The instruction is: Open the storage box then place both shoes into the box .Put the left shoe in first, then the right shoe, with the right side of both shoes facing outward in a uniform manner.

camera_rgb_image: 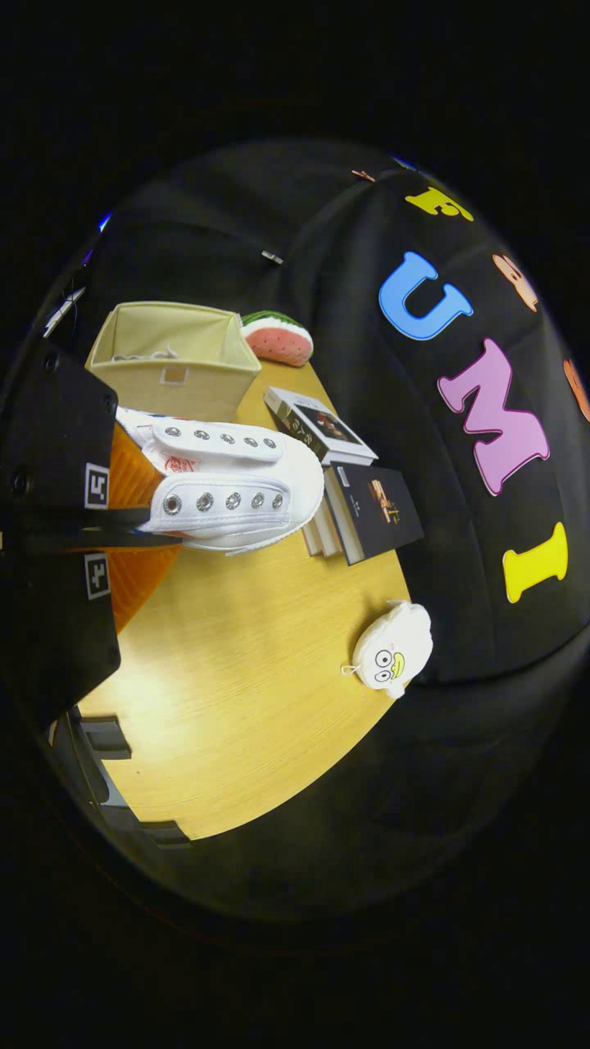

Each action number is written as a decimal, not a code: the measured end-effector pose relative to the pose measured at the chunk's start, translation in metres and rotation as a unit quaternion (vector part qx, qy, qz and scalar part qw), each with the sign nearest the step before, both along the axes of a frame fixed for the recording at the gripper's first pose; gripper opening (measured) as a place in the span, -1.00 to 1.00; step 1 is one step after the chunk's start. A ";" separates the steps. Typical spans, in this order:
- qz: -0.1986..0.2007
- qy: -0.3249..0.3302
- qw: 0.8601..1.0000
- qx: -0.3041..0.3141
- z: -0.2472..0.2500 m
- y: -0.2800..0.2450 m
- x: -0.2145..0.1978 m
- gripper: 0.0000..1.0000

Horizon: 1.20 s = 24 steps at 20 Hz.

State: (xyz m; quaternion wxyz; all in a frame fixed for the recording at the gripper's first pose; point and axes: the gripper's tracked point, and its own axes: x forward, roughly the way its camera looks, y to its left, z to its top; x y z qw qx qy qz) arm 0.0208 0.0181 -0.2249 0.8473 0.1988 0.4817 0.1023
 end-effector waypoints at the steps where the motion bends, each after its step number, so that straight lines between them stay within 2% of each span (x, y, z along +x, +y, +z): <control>1: 0.000 -0.005 1.000 0.004 0.013 0.014 -0.004 -0.90; 6: 0.006 -0.022 0.999 0.034 0.054 0.104 -0.012 -0.90; 12: 0.021 0.001 0.999 0.025 0.036 0.185 -0.023 -0.90; 18: 0.031 0.036 0.999 -0.028 -0.011 0.208 -0.025 -0.90; 22: 0.041 0.037 0.998 -0.035 -0.015 0.221 -0.024 -0.87; 24: 0.052 0.040 0.998 -0.019 -0.010 0.231 -0.029 -0.52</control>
